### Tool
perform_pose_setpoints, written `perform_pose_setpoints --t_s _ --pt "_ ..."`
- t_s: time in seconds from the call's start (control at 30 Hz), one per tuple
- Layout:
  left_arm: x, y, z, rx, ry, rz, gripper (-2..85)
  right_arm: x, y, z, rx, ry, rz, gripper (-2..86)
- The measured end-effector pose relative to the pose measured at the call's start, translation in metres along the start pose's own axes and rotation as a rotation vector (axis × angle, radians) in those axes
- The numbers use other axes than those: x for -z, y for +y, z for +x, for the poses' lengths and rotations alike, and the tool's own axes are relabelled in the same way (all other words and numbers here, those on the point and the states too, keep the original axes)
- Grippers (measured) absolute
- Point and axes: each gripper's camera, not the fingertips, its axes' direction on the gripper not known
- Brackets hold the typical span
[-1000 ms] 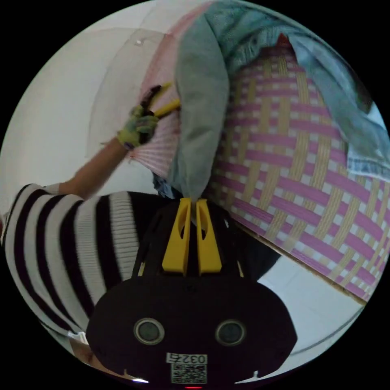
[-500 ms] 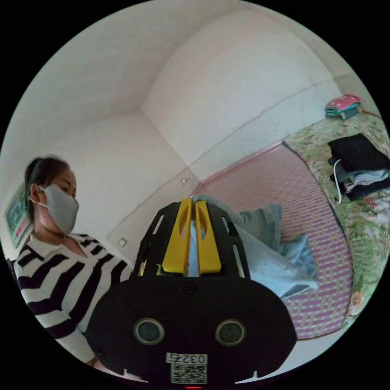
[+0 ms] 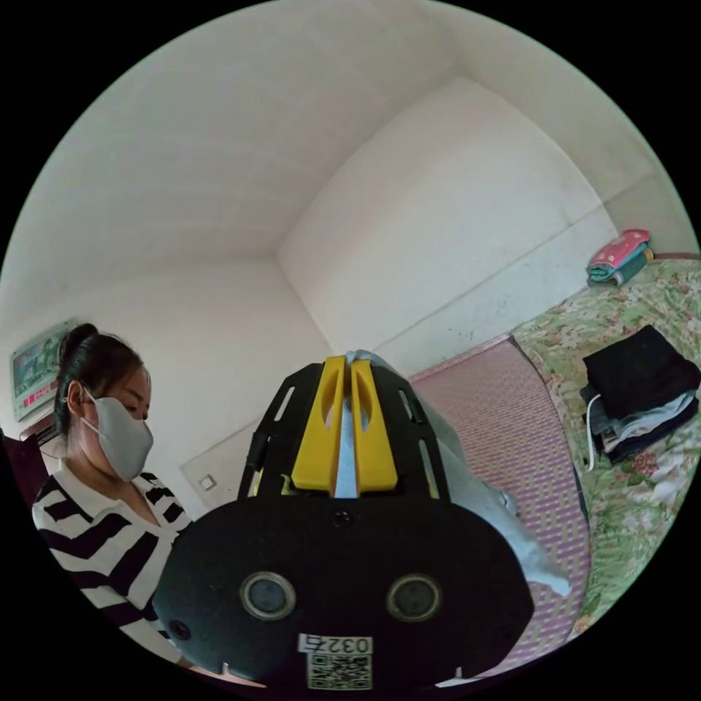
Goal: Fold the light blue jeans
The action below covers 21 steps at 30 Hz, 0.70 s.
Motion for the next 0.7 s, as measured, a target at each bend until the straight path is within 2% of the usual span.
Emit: perform_pose_setpoints --t_s 0.03,0.13,0.23,0.4,0.57,0.6,0.63,0.7 --pt "0.005 -0.003 0.001 -0.019 0.037 0.046 12.6 0.003 0.001 -0.005 0.009 0.003 0.004 -1.0" --pt "0.008 -0.017 0.008 -0.047 -0.010 0.075 15.2 0.012 0.004 -0.014 0.010 -0.020 0.009 -1.0" --pt "0.019 -0.028 0.012 -0.057 0.051 0.098 16.8 0.021 0.009 -0.024 0.008 -0.011 0.005 -1.0" --pt "0.047 -0.035 -0.008 0.061 0.027 0.145 16.1 0.030 0.019 -0.042 0.026 -0.004 -0.022 -1.0" --pt "0.014 -0.069 -0.059 0.212 -0.108 -0.021 12.3 0.039 0.029 -0.058 0.036 0.025 0.002 -1.0" --pt "0.010 -0.072 -0.063 0.214 -0.110 -0.030 11.7 0.039 0.029 -0.059 0.037 0.032 0.006 -1.0" --pt "0.006 -0.075 -0.067 0.215 -0.116 -0.010 7.3 0.041 0.029 -0.060 0.040 0.053 0.015 -1.0" --pt "0.003 -0.084 -0.074 0.238 -0.015 0.055 3.7 0.042 0.028 -0.061 0.037 0.109 0.023 -1.0"
